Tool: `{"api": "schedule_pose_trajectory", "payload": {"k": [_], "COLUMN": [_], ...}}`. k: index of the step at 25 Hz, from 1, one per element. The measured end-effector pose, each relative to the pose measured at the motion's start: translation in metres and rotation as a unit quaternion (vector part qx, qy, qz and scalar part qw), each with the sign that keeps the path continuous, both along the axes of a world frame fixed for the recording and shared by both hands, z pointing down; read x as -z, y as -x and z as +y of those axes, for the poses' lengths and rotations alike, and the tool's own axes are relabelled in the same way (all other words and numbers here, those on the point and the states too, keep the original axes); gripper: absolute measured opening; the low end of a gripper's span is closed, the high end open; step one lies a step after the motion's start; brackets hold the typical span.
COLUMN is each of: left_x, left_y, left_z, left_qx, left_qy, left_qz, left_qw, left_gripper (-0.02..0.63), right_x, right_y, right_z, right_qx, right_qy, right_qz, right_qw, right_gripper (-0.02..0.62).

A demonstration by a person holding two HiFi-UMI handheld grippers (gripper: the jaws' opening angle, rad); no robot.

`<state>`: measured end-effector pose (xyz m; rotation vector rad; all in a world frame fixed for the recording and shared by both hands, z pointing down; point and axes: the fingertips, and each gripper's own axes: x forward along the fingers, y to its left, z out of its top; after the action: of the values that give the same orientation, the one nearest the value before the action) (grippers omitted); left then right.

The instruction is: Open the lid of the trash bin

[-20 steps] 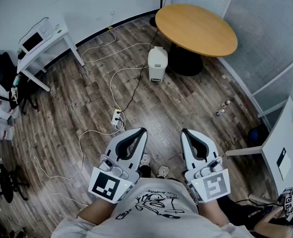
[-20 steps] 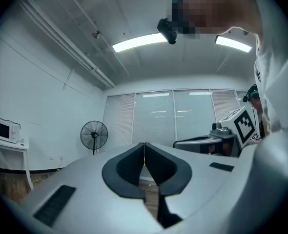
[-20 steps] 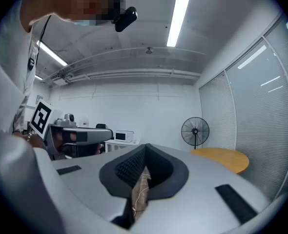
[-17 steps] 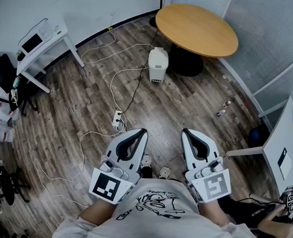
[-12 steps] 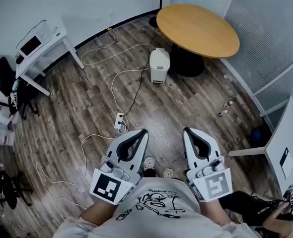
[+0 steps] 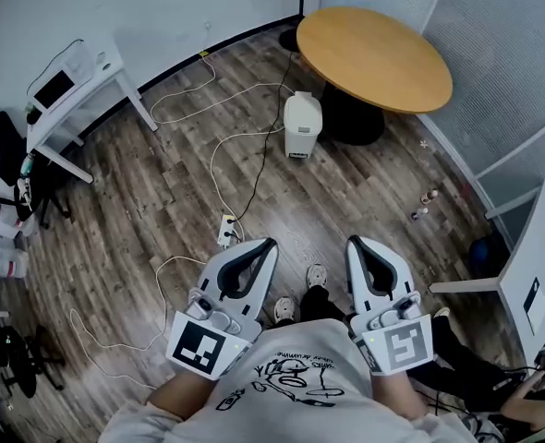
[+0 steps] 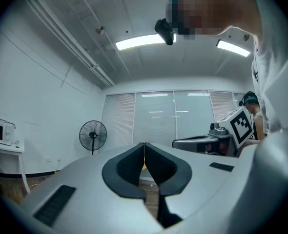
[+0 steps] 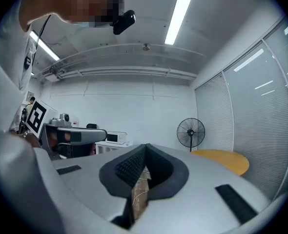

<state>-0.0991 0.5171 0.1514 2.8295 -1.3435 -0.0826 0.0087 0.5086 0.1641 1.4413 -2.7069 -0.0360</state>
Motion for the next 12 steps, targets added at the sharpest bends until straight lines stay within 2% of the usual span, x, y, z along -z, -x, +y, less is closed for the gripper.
{"api": "schedule_pose_trajectory", "payload": {"k": [12], "left_x": [0.0], "left_y": [-0.005], "left_z": [-0.06], "left_qx": [0.001], "left_qy": [0.004], "left_qz": [0.003], "left_qw": [1.0], "left_gripper": [0.02], "right_x": [0.003], "right_y": [-0.001], "right_z": [-0.061], "right_qx": [0.004], "right_qy": [-0.005], "right_qz": [-0.002], "right_qw": [1.0], "right_gripper": [0.008]}}
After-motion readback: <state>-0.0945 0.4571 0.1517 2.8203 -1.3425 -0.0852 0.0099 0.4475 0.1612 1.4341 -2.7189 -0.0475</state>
